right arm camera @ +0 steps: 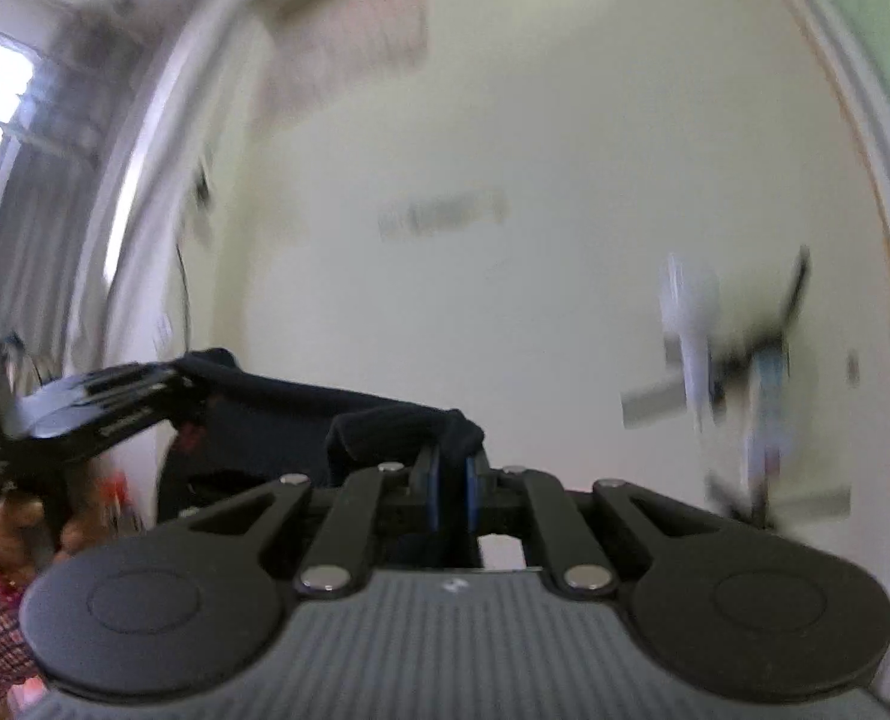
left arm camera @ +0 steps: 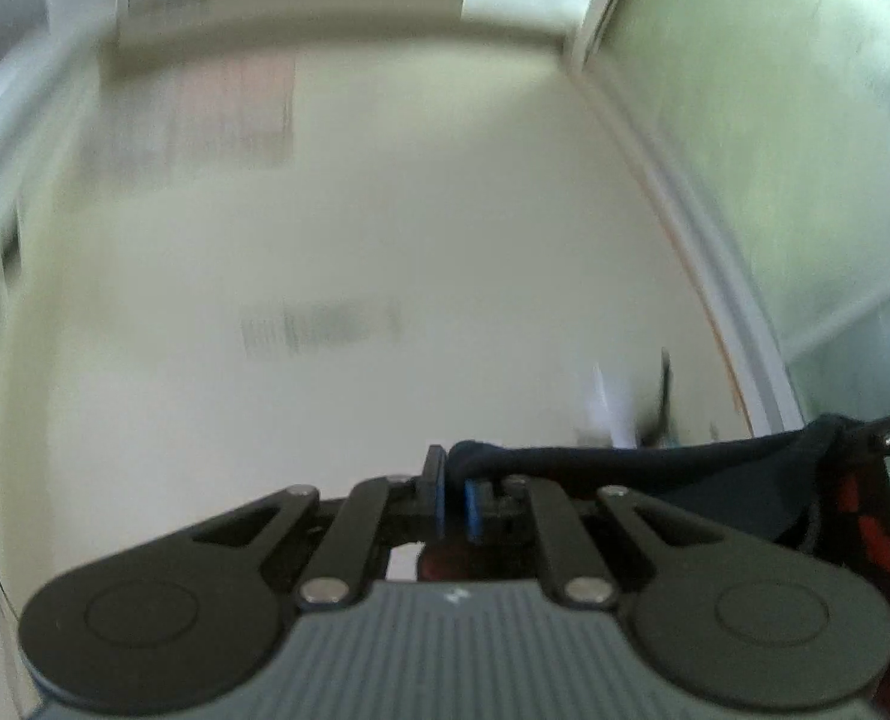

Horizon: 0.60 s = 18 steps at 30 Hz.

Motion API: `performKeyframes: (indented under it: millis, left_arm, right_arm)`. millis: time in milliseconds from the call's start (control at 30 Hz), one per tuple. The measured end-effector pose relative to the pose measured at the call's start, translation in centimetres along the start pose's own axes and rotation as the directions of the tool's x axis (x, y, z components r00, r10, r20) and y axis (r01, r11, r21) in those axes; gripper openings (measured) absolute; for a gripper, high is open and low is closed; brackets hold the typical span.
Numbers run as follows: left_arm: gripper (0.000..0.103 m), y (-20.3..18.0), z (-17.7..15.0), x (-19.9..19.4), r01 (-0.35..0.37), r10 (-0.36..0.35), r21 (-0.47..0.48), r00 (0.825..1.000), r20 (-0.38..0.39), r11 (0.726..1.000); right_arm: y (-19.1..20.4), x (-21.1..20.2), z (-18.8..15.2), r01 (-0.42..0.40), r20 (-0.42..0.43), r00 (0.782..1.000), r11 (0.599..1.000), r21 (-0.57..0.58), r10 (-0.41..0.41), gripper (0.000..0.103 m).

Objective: Fold small clothes

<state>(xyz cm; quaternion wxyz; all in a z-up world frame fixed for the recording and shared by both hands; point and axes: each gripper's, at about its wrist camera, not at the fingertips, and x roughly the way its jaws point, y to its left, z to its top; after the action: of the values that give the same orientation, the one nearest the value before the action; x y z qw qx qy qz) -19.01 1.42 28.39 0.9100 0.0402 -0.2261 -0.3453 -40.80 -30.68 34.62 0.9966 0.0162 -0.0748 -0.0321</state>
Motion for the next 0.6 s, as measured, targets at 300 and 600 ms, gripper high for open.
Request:
performKeyframes:
  millis: [300, 600]
  left_arm:
    - [0.006, 0.9, 11.2, -2.3, -0.121, 0.093, 0.13, 0.974, 0.205, 0.984]
    - [0.007, 3.0, 5.1, 2.4, -0.078, 0.087, 0.104, 0.992, -0.093, 0.992]
  right_arm:
    - [3.1, -3.3, 10.3, -0.031, 0.254, 0.965, 0.991, -0.128, 0.063, 0.0]
    - [2.1, 5.6, 8.6, -0.004, 0.07, 0.997, 0.992, -0.127, 0.013, 0.0]
